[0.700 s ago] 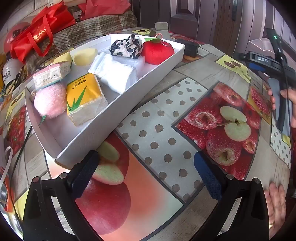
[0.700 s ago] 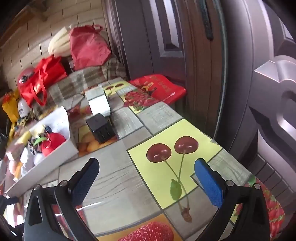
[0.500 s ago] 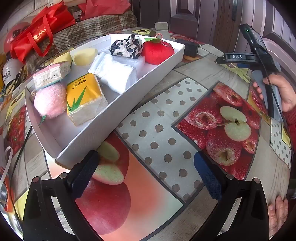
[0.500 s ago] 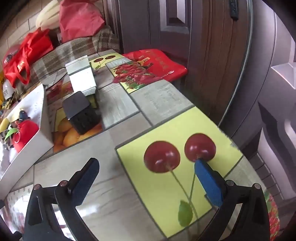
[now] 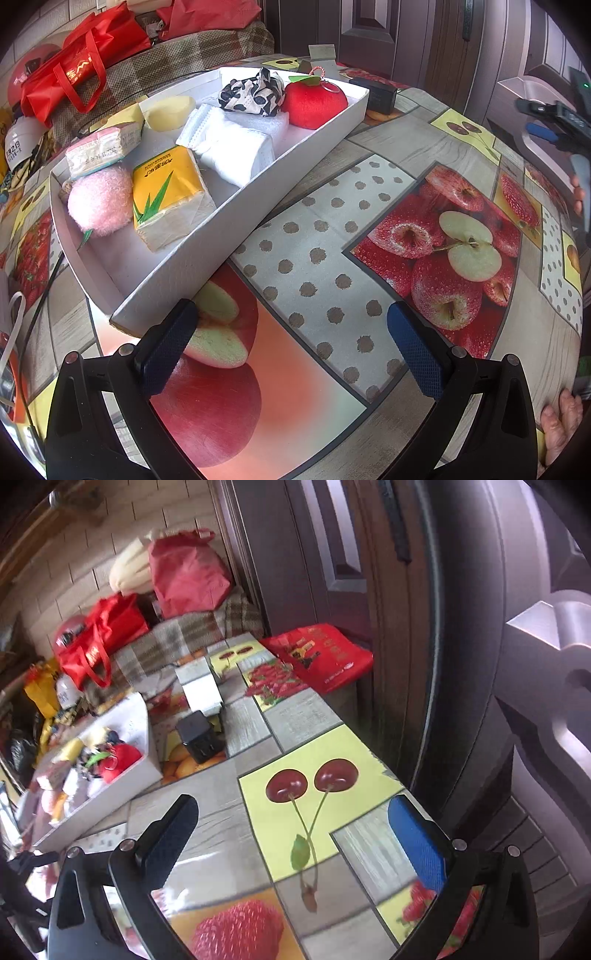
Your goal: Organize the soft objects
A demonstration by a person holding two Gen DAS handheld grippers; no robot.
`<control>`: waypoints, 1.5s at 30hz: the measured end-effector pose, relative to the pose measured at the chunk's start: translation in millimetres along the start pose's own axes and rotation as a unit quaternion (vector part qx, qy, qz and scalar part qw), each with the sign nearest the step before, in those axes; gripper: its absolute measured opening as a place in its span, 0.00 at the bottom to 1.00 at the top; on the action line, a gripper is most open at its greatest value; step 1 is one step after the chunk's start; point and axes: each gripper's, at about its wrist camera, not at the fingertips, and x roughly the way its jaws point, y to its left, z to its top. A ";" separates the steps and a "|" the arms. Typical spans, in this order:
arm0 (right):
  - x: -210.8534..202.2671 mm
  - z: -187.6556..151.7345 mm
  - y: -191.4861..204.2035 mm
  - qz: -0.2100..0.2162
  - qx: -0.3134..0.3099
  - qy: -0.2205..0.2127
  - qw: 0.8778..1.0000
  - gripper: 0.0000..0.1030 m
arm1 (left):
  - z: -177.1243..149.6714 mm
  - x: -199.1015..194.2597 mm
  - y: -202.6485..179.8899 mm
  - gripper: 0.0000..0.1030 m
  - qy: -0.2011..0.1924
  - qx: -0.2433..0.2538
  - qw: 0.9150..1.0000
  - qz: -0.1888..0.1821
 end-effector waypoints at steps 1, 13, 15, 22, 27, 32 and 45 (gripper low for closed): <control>-17.8 -3.2 -8.1 0.017 0.017 -0.013 1.000 1.00 | 0.1 0.1 0.0 1.00 0.000 0.000 1.000 0.000; -111.2 -34.7 -41.2 0.165 0.122 -0.121 0.971 1.00 | 0.0 0.1 -0.1 1.00 0.000 0.000 1.000 0.000; -117.6 -30.3 -33.7 0.211 0.117 -0.128 0.962 1.00 | 0.4 0.3 0.1 1.00 0.002 0.000 1.000 -0.001; -114.4 5.9 14.4 0.281 0.092 -0.164 0.941 1.00 | 7.4 2.8 -1.6 1.00 0.008 0.051 0.998 -0.040; -119.0 34.6 49.8 0.325 0.061 -0.175 0.928 1.00 | 6.5 2.5 6.4 1.00 0.012 0.063 0.996 -0.061; -139.6 45.5 78.6 0.318 0.009 -0.224 0.921 1.00 | 8.5 2.6 8.2 1.00 0.011 0.073 0.996 -0.059; -158.7 67.0 126.7 0.315 -0.048 -0.258 0.912 1.00 | 13.6 0.2 37.2 1.00 0.004 0.043 0.991 -0.125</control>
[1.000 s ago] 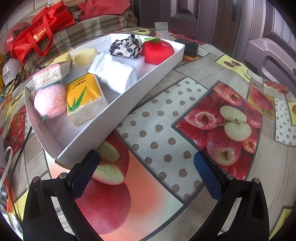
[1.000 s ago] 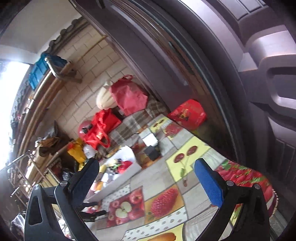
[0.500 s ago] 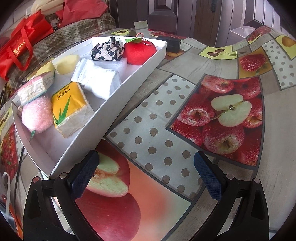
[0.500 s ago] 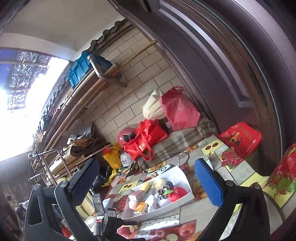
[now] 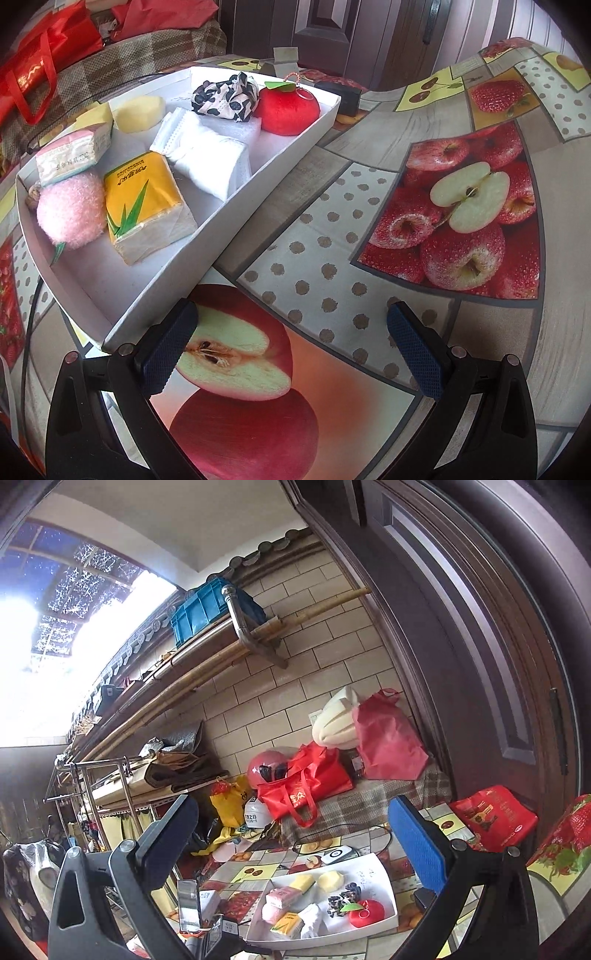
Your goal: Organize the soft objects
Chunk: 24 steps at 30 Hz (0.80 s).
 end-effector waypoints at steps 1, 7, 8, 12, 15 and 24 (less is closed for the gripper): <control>0.6 0.5 1.2 -0.001 -0.005 0.001 1.000 1.00 | 0.7 0.1 3.5 1.00 0.002 -0.005 1.000 -0.006; 1.5 0.6 3.3 -0.003 -0.014 0.002 1.000 1.00 | -1.5 -6.5 17.4 1.00 -0.010 -0.012 0.998 -0.061; 2.4 0.6 4.0 -0.005 -0.017 0.003 1.000 1.00 | -2.9 -7.5 18.6 1.00 -0.013 -0.008 0.997 -0.070; 9.3 1.1 9.1 -0.001 -0.033 0.015 0.999 1.00 | -4.8 -10.8 19.5 1.00 -0.018 -0.002 0.996 -0.087; 14.0 -2.0 19.3 0.002 -0.069 0.029 0.997 1.00 | -5.7 -10.9 15.6 1.00 -0.014 0.004 0.997 -0.079; 29.5 -41.4 54.6 -0.015 -0.227 0.117 0.967 1.00 | -3.1 1.8 -2.1 1.00 0.008 0.060 0.998 -0.004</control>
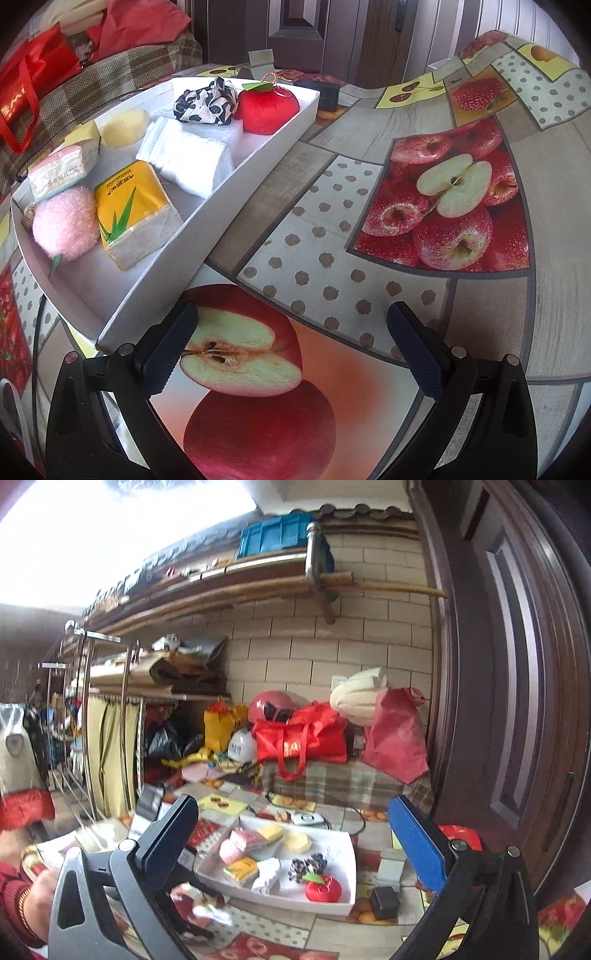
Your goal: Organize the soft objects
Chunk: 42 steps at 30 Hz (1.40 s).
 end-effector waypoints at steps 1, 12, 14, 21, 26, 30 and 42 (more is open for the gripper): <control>5.2 -4.2 2.8 -0.009 -0.012 0.017 1.000 1.00 | 0.1 0.4 -0.2 1.00 0.000 0.001 1.000 0.002; 0.1 -9.5 -24.7 -0.077 0.041 -0.005 0.996 1.00 | 1.3 8.7 -7.4 1.00 0.006 0.022 0.999 0.033; -1.3 -9.0 -24.6 -0.080 0.044 -0.013 0.996 1.00 | 1.2 8.8 -6.6 1.00 0.005 0.021 0.999 0.032; -12.8 6.0 -9.5 -0.076 0.015 -0.057 0.995 1.00 | 1.6 7.6 -3.9 1.00 0.000 0.010 1.000 0.018; -14.2 8.7 -10.4 -0.066 0.015 -0.068 0.995 1.00 | 2.0 7.1 -3.5 1.00 -0.001 0.008 1.000 0.018; -11.3 4.5 -17.5 -0.063 0.028 -0.061 0.996 1.00 | 2.1 7.8 -5.7 1.00 0.002 0.011 1.000 0.023; -13.2 1.0 -11.8 -0.077 0.017 -0.078 0.994 1.00 | 2.9 9.2 -8.9 1.00 0.004 0.012 1.000 0.026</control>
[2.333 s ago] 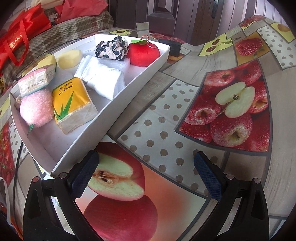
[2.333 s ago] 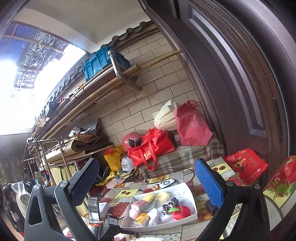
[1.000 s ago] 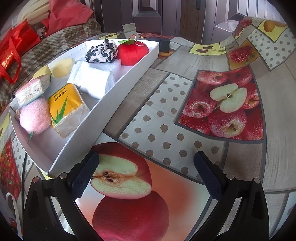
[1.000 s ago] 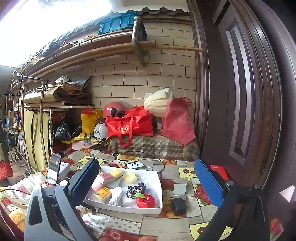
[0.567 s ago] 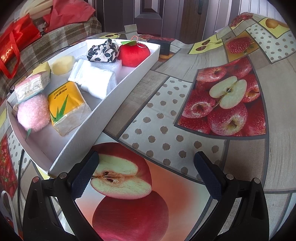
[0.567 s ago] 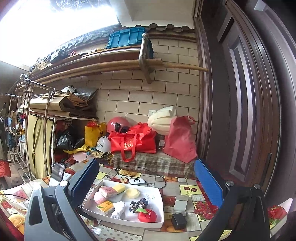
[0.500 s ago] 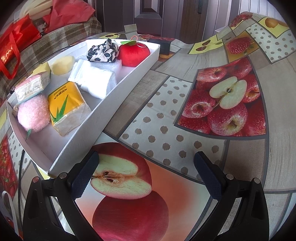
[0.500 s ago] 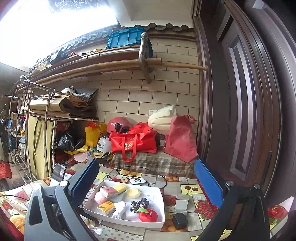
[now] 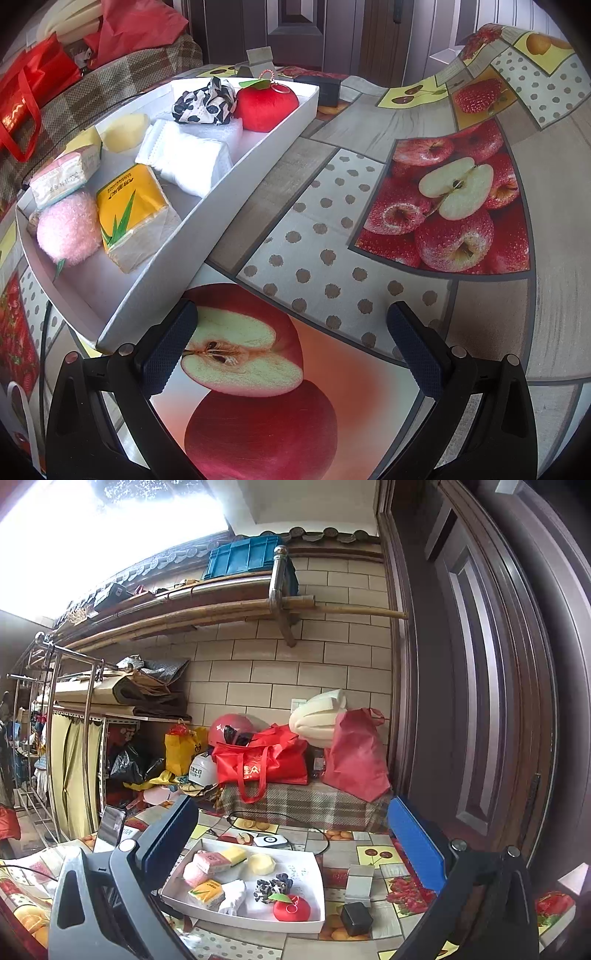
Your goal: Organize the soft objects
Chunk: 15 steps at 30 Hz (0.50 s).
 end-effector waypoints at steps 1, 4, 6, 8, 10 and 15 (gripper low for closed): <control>-0.1 1.9 1.7 -0.001 -0.005 -0.003 1.000 1.00 | 0.1 0.0 0.0 1.00 0.000 -0.001 1.000 -0.001; 0.0 4.7 4.4 -0.007 -0.010 -0.004 1.000 1.00 | 0.5 0.2 0.2 1.00 -0.002 -0.003 1.000 -0.003; 0.3 4.6 3.2 -0.010 -0.006 -0.001 1.000 1.00 | 0.2 -0.1 0.3 1.00 -0.003 -0.002 1.000 -0.002; 0.6 3.5 1.6 -0.013 -0.003 0.005 1.000 1.00 | 0.0 -0.2 1.2 1.00 -0.003 -0.002 1.000 -0.002; 1.0 1.5 0.2 -0.014 -0.001 0.010 1.000 1.00 | -0.1 -0.2 1.0 1.00 -0.003 -0.001 1.000 0.000; -1.9 -2.1 -0.8 -0.012 -0.002 0.015 1.000 1.00 | 0.0 0.2 1.3 1.00 -0.003 0.000 1.000 0.000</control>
